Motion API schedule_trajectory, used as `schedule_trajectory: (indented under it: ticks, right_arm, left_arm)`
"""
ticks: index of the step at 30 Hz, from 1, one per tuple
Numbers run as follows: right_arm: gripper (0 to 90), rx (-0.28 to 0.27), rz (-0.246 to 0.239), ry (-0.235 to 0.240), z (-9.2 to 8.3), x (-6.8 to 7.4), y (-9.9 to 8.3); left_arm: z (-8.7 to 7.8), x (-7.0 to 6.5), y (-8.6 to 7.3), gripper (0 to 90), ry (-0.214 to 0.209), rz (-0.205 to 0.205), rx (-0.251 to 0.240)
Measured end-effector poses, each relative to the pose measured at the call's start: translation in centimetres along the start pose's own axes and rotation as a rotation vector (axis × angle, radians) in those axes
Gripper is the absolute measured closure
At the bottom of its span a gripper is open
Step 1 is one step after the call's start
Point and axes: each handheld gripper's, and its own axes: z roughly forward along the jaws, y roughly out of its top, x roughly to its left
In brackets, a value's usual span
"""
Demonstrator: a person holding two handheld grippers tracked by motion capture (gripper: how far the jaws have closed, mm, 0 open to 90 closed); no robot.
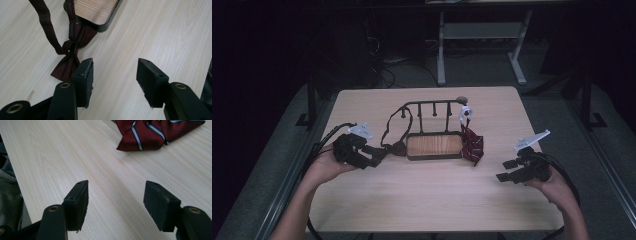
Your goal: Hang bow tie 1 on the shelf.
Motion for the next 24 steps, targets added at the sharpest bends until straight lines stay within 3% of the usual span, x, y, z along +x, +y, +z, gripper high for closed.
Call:
schedule_trajectory:
  ticks: [24]
  right_arm:
    - [36.6,0.010,0.006,0.003,0.4,0.0,-0.2]
  left_arm:
    - [1.5,-1.1,-1.2,43.3,-0.007,0.003,-0.009]
